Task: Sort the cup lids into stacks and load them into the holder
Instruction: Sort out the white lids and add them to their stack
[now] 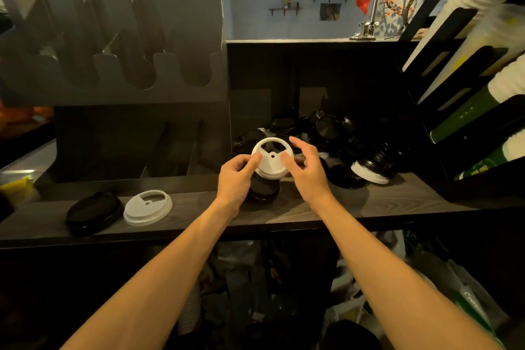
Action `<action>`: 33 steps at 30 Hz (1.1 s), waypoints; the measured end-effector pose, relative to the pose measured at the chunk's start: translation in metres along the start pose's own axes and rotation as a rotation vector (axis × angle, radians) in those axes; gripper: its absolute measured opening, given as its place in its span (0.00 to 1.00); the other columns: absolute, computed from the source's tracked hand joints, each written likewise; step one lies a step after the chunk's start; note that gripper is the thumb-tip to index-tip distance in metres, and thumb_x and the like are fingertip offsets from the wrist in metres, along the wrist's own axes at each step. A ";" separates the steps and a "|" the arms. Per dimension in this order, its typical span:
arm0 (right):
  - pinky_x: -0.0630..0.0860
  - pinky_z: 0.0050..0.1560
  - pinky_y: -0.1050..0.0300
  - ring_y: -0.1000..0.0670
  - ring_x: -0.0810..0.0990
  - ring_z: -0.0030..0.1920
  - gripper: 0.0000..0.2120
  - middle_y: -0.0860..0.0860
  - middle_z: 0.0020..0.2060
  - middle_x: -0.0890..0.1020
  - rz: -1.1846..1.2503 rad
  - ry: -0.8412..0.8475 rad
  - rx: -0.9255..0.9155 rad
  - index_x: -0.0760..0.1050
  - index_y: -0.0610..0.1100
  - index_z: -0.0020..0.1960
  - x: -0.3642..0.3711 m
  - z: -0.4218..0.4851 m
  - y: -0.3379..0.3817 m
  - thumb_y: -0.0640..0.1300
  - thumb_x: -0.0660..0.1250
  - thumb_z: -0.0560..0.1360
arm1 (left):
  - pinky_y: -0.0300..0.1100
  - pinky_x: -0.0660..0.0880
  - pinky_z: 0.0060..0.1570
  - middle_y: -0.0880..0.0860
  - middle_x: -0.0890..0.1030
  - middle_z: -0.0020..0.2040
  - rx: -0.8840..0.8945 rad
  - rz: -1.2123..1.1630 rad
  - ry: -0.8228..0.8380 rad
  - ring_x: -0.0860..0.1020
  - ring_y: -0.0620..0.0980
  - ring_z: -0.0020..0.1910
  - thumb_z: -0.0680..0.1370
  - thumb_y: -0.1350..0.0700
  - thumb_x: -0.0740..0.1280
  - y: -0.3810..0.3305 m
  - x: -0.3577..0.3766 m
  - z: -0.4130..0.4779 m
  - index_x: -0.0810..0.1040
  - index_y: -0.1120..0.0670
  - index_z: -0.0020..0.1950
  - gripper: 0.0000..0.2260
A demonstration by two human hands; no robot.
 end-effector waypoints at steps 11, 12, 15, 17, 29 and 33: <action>0.72 0.63 0.60 0.58 0.69 0.65 0.41 0.54 0.68 0.71 -0.365 0.184 -0.332 0.65 0.48 0.77 0.027 -0.028 0.043 0.55 0.79 0.70 | 0.42 0.77 0.52 0.49 0.86 0.45 0.071 0.059 -0.021 0.83 0.47 0.49 0.80 0.45 0.69 -0.026 -0.061 -0.043 0.85 0.52 0.49 0.11; 0.71 0.62 0.64 0.58 0.69 0.64 0.41 0.53 0.68 0.72 -0.355 0.184 -0.338 0.65 0.48 0.77 0.034 -0.029 0.049 0.54 0.79 0.69 | 0.42 0.76 0.53 0.49 0.86 0.45 0.073 0.059 -0.031 0.83 0.47 0.50 0.81 0.45 0.69 -0.027 -0.068 -0.046 0.85 0.52 0.50 0.12; 0.67 0.61 0.70 0.60 0.68 0.65 0.42 0.54 0.69 0.72 -0.312 0.205 -0.339 0.64 0.49 0.77 0.056 -0.034 0.062 0.53 0.79 0.69 | 0.47 0.77 0.57 0.49 0.86 0.46 0.058 0.050 -0.057 0.83 0.50 0.52 0.80 0.44 0.69 -0.032 -0.091 -0.056 0.85 0.52 0.51 0.12; 0.70 0.65 0.63 0.58 0.69 0.66 0.42 0.55 0.69 0.70 -0.272 0.239 -0.358 0.63 0.51 0.77 0.072 -0.037 0.068 0.53 0.79 0.69 | 0.47 0.78 0.57 0.49 0.86 0.46 0.055 0.051 -0.083 0.83 0.50 0.52 0.80 0.44 0.69 -0.037 -0.107 -0.062 0.85 0.52 0.51 0.12; 0.73 0.62 0.62 0.58 0.72 0.63 0.36 0.60 0.64 0.73 -0.140 0.238 -0.303 0.68 0.53 0.74 0.154 -0.050 0.091 0.60 0.76 0.70 | 0.52 0.81 0.53 0.53 0.86 0.51 -0.006 -0.095 -0.279 0.83 0.56 0.55 0.80 0.60 0.65 -0.041 -0.222 -0.081 0.86 0.50 0.50 0.10; 0.78 0.59 0.51 0.58 0.75 0.59 0.30 0.62 0.60 0.75 -0.238 0.287 -0.281 0.71 0.57 0.68 0.173 -0.055 0.086 0.66 0.72 0.71 | 0.43 0.81 0.44 0.54 0.84 0.53 -0.015 -0.055 -0.349 0.83 0.54 0.53 0.80 0.63 0.63 -0.040 -0.258 -0.082 0.85 0.51 0.52 0.13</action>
Point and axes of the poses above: each hand's wrist, its own z-axis towards the middle knuckle, its own x-axis out of the palm, y = z × x, the point moved 1 cm from there along z, towards the middle knuckle
